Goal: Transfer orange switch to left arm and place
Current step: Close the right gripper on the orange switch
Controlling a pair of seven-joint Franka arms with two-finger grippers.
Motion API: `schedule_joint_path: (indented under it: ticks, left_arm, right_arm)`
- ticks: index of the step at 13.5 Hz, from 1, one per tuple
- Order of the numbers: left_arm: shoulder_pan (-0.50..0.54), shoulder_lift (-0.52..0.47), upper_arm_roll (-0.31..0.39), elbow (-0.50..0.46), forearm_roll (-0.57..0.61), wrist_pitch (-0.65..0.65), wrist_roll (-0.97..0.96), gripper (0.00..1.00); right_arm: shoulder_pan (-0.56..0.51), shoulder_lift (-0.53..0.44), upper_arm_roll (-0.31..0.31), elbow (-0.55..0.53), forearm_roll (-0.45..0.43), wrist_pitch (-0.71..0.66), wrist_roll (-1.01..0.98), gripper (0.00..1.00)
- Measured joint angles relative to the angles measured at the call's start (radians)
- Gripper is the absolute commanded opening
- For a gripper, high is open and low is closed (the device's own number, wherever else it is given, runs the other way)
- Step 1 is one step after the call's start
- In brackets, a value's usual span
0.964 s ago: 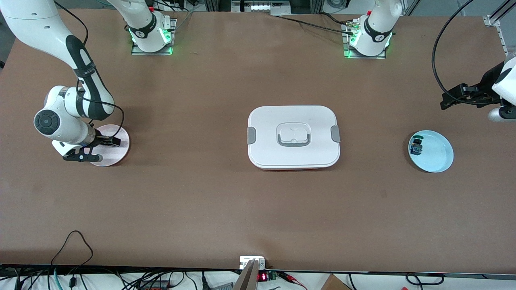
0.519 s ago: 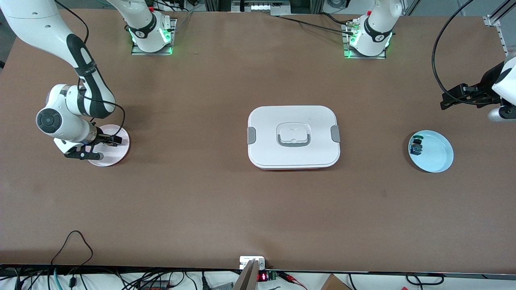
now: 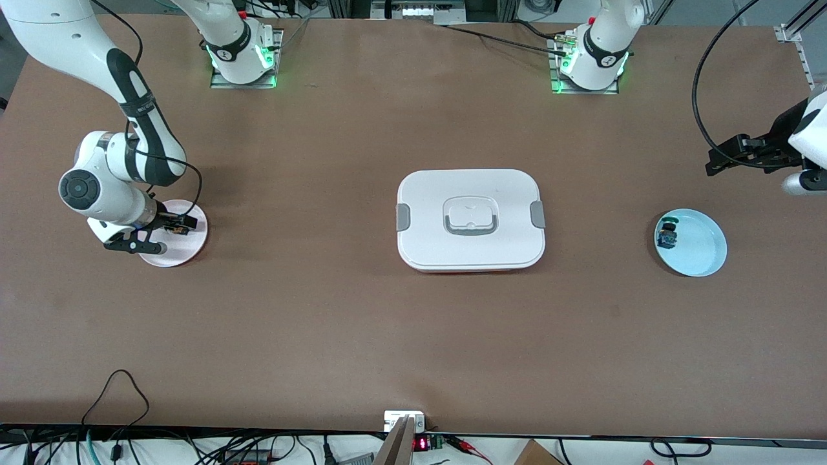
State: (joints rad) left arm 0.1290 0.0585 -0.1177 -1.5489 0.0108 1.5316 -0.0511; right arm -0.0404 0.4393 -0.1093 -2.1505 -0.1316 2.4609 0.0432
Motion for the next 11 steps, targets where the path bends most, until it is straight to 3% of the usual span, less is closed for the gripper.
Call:
schedule_joint_path:
  ticks: [11]
  left_arm:
    - [-0.001, 0.000, -0.004, 0.000, 0.000, 0.000, 0.000, 1.00]
  right_arm:
    - [0.000, -0.001, 0.000, -0.001, 0.000, 0.001, 0.082, 1.00]
